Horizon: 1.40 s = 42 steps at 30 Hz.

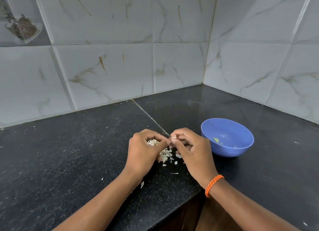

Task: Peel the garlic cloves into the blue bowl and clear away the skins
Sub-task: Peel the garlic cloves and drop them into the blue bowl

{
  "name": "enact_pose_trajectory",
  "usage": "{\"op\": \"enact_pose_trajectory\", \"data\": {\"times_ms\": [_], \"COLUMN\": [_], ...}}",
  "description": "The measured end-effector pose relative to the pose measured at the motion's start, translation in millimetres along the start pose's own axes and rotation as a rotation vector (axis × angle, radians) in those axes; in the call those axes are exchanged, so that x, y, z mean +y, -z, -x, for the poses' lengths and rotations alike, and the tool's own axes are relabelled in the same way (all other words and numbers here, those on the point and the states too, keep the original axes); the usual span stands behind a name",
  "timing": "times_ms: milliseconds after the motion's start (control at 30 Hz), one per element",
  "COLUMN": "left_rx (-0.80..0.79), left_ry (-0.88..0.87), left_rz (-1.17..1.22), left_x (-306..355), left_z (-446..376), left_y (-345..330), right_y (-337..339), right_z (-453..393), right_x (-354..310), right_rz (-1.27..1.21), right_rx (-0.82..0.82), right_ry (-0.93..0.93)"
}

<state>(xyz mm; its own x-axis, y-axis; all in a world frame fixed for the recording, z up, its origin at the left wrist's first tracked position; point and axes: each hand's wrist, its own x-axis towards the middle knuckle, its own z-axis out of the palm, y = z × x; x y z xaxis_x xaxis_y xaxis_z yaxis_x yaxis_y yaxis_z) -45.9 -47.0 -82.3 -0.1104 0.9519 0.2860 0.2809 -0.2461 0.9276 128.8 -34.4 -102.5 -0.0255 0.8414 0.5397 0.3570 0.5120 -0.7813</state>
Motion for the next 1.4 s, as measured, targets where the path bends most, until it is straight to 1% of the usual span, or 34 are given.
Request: {"op": "enact_pose_trajectory", "data": {"times_ms": [100,200,300,400,500,667,767,900,967,1100,1233,1300,1333,1400], "left_rx": [0.068,0.083,0.049,-0.027,-0.107,-0.118,-0.121,-0.093,-0.077,-0.008,0.042,0.051,0.056,0.06], "left_ry": [0.017,0.014,-0.02,-0.08,-0.105,-0.11,-0.115,-0.139,-0.142,-0.181,-0.177,-0.165,-0.155,-0.131], "left_rz": [-0.047,-0.115,-0.117,-0.143,-0.105,-0.079,-0.069,-0.11,-0.145,-0.303,-0.441,-0.461,-0.452,-0.419], "left_x": [-10,-19,-19,-18,-18,-21,-19,-22,-27,-29,-24,-25,-25,-27], "left_z": [-7,-13,-12,-11,-10,-10,-9,-11,-14,-14,-13,-13,-13,-14], "left_y": [3,8,9,10,6,5,6,7,8,6,8,9,8,8], "right_y": [0,0,1,0,2,6,5,5,5,5,11,15,19,26], "right_z": [-1,0,1,1,1,3,3,2,2,-1,-17,-28,-37,-53], "right_x": [2,2,1,-3,-4,-2,-2,-1,1,3,-9,-23,-31,-41], "right_rz": [0.078,0.103,0.038,-0.05,-0.098,-0.11,-0.039,-0.026,0.048,0.314,0.52,0.582,0.605,0.585], "right_rx": [0.004,-0.02,-0.053,-0.079,-0.058,-0.084,-0.045,-0.038,-0.042,-0.082,-0.2,-0.259,-0.259,-0.169], "right_ry": [0.033,0.017,-0.023,-0.065,-0.088,-0.04,-0.055,-0.031,-0.011,0.052,0.156,0.223,0.253,0.297]}}
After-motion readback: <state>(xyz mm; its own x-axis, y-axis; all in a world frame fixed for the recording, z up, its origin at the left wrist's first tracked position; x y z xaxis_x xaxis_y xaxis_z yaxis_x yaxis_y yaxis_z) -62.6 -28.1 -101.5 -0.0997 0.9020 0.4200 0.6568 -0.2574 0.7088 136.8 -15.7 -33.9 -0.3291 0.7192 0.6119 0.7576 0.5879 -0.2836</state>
